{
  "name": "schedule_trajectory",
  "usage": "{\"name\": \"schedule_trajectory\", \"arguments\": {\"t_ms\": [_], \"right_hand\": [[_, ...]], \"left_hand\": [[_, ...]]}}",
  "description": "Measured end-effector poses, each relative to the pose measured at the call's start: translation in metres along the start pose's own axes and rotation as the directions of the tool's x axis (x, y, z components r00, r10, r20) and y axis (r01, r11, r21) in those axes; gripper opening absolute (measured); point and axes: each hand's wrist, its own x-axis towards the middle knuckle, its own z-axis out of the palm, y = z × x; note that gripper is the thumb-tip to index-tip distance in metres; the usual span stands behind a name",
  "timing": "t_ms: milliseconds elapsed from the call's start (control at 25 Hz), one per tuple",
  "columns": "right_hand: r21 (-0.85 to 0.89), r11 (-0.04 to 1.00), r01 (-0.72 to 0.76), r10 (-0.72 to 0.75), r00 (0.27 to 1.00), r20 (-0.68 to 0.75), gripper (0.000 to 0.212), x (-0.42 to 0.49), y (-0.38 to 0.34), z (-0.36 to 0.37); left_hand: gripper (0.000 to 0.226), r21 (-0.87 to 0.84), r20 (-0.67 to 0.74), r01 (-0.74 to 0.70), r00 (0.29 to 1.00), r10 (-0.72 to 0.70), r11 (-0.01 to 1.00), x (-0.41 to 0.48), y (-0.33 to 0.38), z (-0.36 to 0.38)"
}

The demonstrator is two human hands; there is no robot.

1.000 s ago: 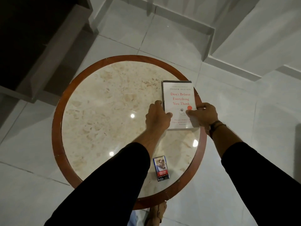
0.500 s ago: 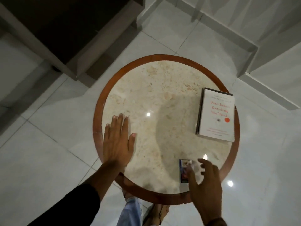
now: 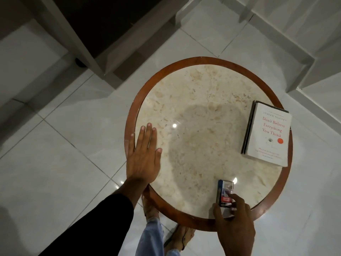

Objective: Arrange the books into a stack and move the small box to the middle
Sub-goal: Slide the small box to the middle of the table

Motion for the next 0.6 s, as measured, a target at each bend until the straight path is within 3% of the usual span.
{"name": "schedule_trajectory", "arguments": {"t_ms": [120,360,600], "right_hand": [[0.028,0.999,0.034,-0.034,0.999,-0.014,0.066,0.007,-0.022,0.003],[0.112,0.943,0.312,-0.309,0.950,-0.045,0.051,0.059,-0.146,0.036],[0.050,0.928,0.369,-0.368,0.929,-0.041,0.054,0.106,-0.244,0.073]], "left_hand": [[0.069,-0.016,0.002,0.006,1.000,-0.006,1.000,0.000,-0.001,-0.001],[0.070,-0.029,-0.004,0.008,1.000,-0.008,1.000,0.001,-0.001,-0.001],[0.070,0.000,-0.029,-0.008,1.000,0.008,1.000,0.001,-0.003,0.006]]}}
